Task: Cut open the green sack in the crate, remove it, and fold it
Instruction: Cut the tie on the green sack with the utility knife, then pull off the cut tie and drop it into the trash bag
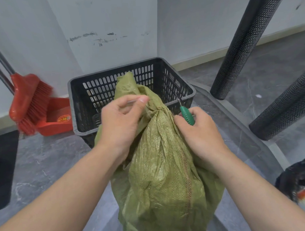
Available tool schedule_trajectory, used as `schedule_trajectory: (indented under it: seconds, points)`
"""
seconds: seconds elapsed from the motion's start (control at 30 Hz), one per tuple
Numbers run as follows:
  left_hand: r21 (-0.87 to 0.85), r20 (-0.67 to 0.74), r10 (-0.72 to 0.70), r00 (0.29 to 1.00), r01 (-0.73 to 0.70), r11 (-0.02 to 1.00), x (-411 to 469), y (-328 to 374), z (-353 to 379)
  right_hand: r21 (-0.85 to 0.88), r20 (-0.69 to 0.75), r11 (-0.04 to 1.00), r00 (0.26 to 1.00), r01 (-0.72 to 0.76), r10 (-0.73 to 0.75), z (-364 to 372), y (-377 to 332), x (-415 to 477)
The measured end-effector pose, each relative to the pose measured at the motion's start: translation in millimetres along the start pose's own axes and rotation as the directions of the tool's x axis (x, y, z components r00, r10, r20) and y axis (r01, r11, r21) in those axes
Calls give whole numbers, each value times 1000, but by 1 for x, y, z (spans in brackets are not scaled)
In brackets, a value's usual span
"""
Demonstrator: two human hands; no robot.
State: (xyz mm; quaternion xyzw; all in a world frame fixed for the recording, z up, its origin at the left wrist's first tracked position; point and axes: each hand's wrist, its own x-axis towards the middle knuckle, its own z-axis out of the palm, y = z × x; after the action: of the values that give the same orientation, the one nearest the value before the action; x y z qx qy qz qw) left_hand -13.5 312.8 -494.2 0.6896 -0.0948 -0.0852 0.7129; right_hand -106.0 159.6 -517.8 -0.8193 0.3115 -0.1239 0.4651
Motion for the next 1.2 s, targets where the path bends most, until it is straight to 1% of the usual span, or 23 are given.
schedule_trajectory:
  seconds: [0.03, 0.1, 0.17, 0.23, 0.3, 0.37, 0.47, 0.53, 0.6, 0.73, 0.77, 0.87, 1.03, 1.2]
  points:
    - [28, -75, 42, 996, -40, 999, 5, 3, -5, 19, -3, 1000, 1000, -7, 7, -1, 1, 1]
    - [4, -194, 128, 973, -129, 992, 14, 9, -13, 25, -10, 1000, 1000, 2, -1, -5, 2, 2]
    - [-58, -229, 158, 961, -175, 983, 20, 14, -17, -4, -13, 999, 999, 41, -41, -11, 3, 4]
    - [-150, -171, 147, 974, -173, 974, 21, 19, -16, 13, -10, 998, 998, 66, -66, -16, 4, 5]
    - [-200, -102, 134, 986, -152, 968, 17, 20, -9, 16, 8, 997, 997, 78, -78, -21, 2, 6]
    - [-208, -52, 112, 992, -120, 971, 10, 21, 2, 3, 5, 995, 995, 100, -100, -23, 2, 7]
    - [-193, 8, 75, 997, -72, 979, -3, 25, 24, 35, -34, 994, 994, 102, -101, -29, 6, 8]
    - [-167, 33, 48, 998, -42, 985, -10, 27, 39, 85, -81, 993, 994, 78, -71, -35, 12, 12]
    - [-165, 56, 9, 998, 1, 986, -17, 29, 58, 192, -122, 980, 992, 48, -25, -44, 18, 17]
    - [-138, 75, -95, 993, 104, 985, -30, 30, 99, 303, -146, 952, 984, -49, 97, -66, 32, 25]
    - [-132, 85, -119, 989, 129, 983, -34, 29, 110, 293, -161, 954, 981, -58, 109, -72, 37, 27]
    - [-136, 113, -174, 978, 188, 973, -44, 18, 140, 178, -199, 982, 975, -66, 101, -91, 56, 34]
    - [-120, 148, -253, 956, 271, 955, -64, -17, 185, 107, -212, 986, 965, -132, 152, -111, 101, 47]
    - [-58, 221, -393, 893, 414, 908, -79, -51, 216, -28, -221, 985, 962, -173, 162, -113, 151, 57]
